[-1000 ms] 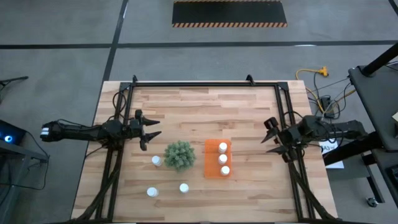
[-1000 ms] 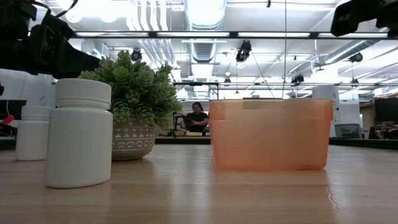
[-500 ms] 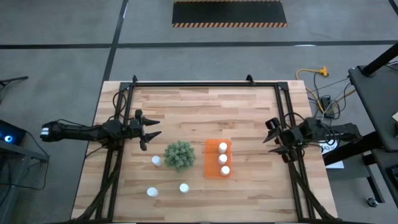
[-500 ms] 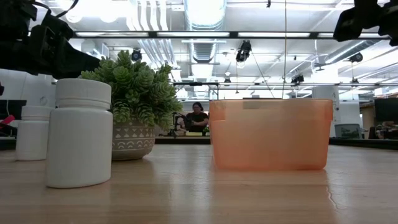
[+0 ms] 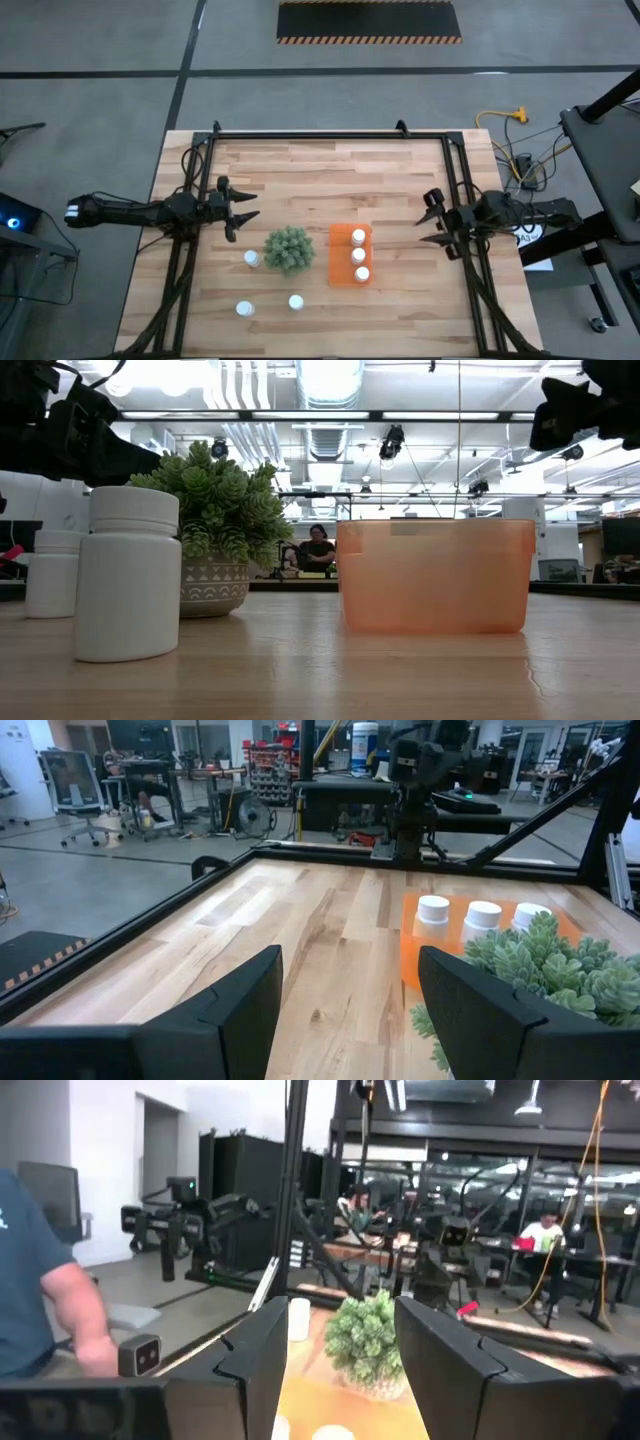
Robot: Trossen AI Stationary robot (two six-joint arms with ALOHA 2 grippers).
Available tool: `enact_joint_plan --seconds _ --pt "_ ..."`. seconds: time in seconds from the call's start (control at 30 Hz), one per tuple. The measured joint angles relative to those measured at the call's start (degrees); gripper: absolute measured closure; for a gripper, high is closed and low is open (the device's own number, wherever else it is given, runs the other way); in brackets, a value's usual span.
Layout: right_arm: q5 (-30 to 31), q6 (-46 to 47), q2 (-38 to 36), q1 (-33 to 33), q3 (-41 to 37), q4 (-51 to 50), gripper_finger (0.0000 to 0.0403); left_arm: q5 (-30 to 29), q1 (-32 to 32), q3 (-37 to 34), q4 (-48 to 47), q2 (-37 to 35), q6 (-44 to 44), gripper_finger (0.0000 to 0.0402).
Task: Pick and place pill bottles into a basket
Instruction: Put the white medicine bottle into the orange bin
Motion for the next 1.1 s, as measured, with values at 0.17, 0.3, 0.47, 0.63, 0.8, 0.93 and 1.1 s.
enact_joint_plan --seconds 0.17,0.3,0.47,0.63,0.8,0.93,1.1 --pt "2.3 2.5 0.0 0.0 0.0 -1.0 0.0232 0.0 0.0 0.0 0.0 0.0 0.0 0.0184" --pt "8.0 4.3 0.0 0.0 0.0 -1.3 0.023 0.0 0.0 0.0 0.0 0.0 0.0 0.0184" --pt "10.4 4.8 0.0 0.0 0.0 -1.7 0.0231 0.0 0.0 0.0 0.0 0.0 0.0 0.0184" --pt "10.2 4.8 0.0 0.0 0.0 -5.6 0.0231 0.0 0.0 0.0 0.0 0.0 0.0 0.0184" --pt "11.6 5.6 0.0 0.0 0.0 -7.3 0.023 0.0 0.0 0.0 0.0 0.0 0.0 0.0184" --pt "13.1 4.0 0.3 0.0 0.1 -10.4 0.0232 0.0 0.0 0.0 0.0 0.0 0.0 0.0184" --pt "14.4 2.9 0.6 0.0 0.1 -10.6 0.0229 0.0 0.0 0.0 0.0 0.0 0.0 0.0184"
